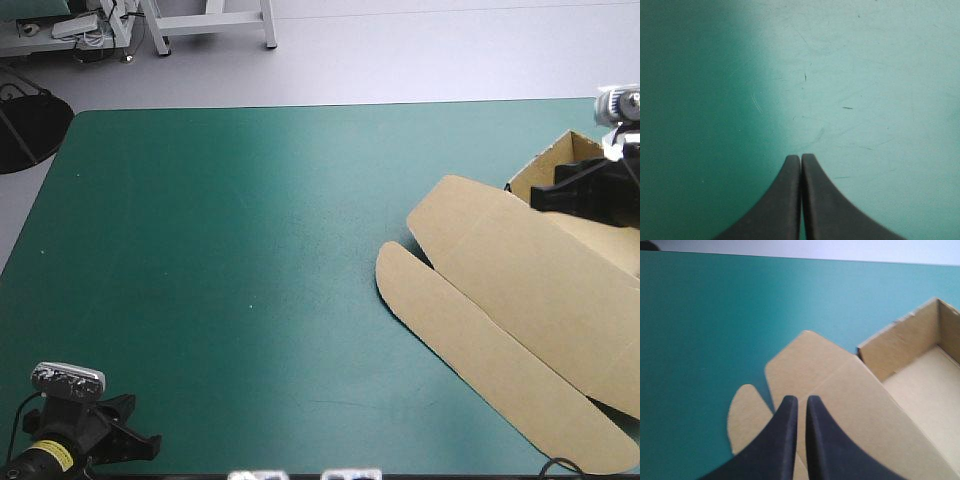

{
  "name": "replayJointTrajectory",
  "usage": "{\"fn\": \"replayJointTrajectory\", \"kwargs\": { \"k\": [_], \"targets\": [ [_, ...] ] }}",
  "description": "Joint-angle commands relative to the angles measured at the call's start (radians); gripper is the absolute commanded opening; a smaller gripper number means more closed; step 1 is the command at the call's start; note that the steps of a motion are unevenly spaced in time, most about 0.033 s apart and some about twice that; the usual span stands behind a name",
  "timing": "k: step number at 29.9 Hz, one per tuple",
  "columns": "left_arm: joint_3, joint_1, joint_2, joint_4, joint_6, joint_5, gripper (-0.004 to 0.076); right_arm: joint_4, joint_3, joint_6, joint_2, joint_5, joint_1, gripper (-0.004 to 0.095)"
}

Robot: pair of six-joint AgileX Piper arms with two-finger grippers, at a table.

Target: Fold the box

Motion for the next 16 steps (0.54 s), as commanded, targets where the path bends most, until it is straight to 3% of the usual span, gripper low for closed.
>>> {"fn": "replayJointTrajectory", "kwargs": {
  "k": [1, 7, 16],
  "targets": [
    [-0.025, -0.004, 0.014, -0.004, 0.002, -0.049, -0.0009, -0.034, 0.026, -0.005, -0.098, -0.002, 0.110, 0.0027],
    [-0.025, -0.004, 0.014, -0.004, 0.002, -0.049, -0.0009, -0.162, 0.324, 0.042, -0.298, -0.004, 0.137, 0.0023],
    [-0.025, -0.004, 0.014, -0.004, 0.002, -0.049, -0.0009, -0.164, 0.777, 0.042, -0.540, -0.126, 0.137, 0.0023]
  ]
}}
